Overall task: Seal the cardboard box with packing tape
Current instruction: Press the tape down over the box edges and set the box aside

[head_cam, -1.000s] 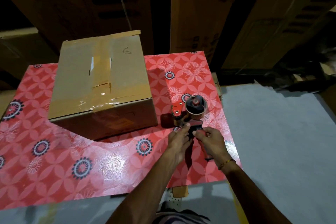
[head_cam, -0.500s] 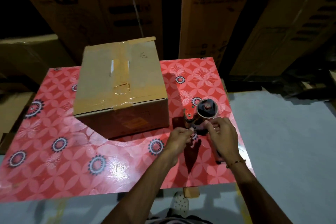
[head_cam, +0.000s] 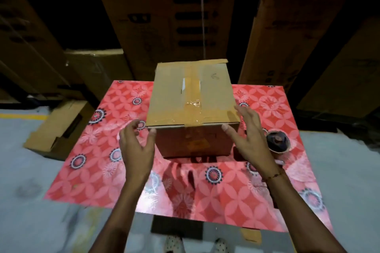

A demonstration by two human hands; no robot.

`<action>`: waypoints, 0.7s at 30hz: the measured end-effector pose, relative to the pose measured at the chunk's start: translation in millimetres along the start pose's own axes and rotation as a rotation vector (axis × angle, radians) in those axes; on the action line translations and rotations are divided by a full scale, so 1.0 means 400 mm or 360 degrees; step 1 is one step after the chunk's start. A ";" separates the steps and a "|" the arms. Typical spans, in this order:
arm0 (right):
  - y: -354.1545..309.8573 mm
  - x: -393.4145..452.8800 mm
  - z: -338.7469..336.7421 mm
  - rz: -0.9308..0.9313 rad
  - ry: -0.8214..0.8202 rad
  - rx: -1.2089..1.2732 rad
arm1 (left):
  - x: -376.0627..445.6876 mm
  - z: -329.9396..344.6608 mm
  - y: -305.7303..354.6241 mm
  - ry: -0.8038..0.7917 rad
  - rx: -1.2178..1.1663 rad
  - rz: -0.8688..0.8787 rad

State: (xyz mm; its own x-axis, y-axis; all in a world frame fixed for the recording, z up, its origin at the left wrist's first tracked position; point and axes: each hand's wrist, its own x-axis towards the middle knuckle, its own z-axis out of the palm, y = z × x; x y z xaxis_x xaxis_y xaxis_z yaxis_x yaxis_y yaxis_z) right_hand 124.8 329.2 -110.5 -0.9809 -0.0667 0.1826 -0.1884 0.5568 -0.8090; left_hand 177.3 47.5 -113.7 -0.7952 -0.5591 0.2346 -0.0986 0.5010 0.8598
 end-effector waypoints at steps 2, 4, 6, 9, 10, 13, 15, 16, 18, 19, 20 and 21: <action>-0.010 0.003 0.014 -0.0073 -0.0011 -0.0167 | 0.048 -0.004 -0.005 -0.0153 0.0094 0.0017; -0.024 0.015 0.026 -0.0348 -0.0007 -0.0475 | 0.089 0.005 0.009 -0.0249 0.0336 0.0229; -0.046 0.037 0.039 -0.0634 -0.0103 -0.0673 | 0.125 0.031 0.036 -0.0380 0.0633 0.0451; -0.086 0.069 0.065 -0.0841 -0.0327 -0.0935 | 0.174 0.092 0.068 -0.0562 0.0972 0.0593; -0.091 0.077 0.075 -0.0866 -0.0387 -0.1017 | 0.191 0.112 0.074 -0.0618 0.1050 0.0603; -0.097 0.090 0.094 -0.0804 -0.0473 -0.1147 | 0.228 0.156 0.072 -0.0779 0.1202 0.0667; -0.098 0.093 0.101 -0.0722 -0.0441 -0.1195 | 0.225 0.166 0.059 -0.0798 0.1267 0.0710; -0.105 0.101 0.108 -0.0675 -0.0427 -0.1220 | 0.222 0.168 0.053 -0.0794 0.1270 0.0698; -0.121 0.123 0.120 -0.0565 -0.0417 -0.1252 | 0.217 0.170 0.048 -0.0792 0.1254 0.0673; -0.128 0.136 0.127 -0.0522 -0.0429 -0.1256 | 0.217 0.169 0.049 -0.0795 0.1246 0.0662; -0.133 0.147 0.133 -0.0490 -0.0450 -0.1256 | 0.217 0.168 0.051 -0.0797 0.1239 0.0655; -0.136 0.157 0.138 -0.0467 -0.0474 -0.1258 | 0.218 0.168 0.052 -0.0798 0.1231 0.0649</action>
State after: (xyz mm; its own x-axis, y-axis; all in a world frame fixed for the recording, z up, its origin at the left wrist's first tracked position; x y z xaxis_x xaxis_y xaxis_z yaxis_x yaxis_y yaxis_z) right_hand 70.9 249.1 -85.7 -0.8909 -0.4470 0.0801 -0.4536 0.8842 -0.1112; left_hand 65.7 53.3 -105.7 -0.9972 0.0040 0.0741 0.0176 0.9827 0.1841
